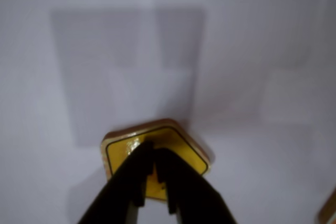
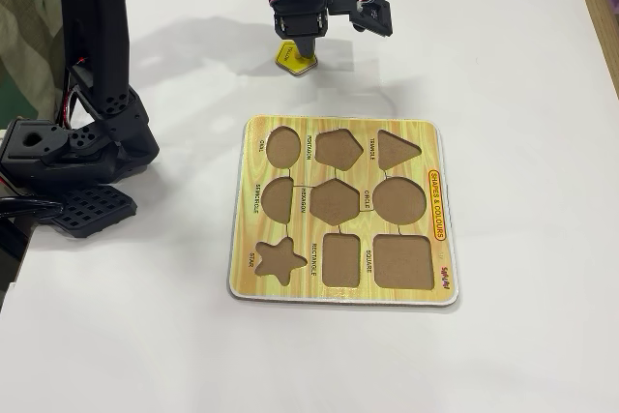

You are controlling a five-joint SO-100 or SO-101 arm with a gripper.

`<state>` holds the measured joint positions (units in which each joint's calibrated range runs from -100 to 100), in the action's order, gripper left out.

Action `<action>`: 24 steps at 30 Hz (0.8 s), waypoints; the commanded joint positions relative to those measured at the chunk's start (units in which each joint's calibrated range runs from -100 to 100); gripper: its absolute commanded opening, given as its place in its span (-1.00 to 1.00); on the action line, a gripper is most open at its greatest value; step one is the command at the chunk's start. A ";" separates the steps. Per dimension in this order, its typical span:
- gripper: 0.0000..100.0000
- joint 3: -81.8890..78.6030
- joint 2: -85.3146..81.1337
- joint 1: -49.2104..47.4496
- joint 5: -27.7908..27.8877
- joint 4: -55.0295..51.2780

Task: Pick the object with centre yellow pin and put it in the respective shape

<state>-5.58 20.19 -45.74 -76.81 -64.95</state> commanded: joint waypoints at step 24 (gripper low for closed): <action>-0.65 0.90 -1.36 0.04 0.19 -0.22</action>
<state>-5.58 20.19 -45.56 -76.81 -64.95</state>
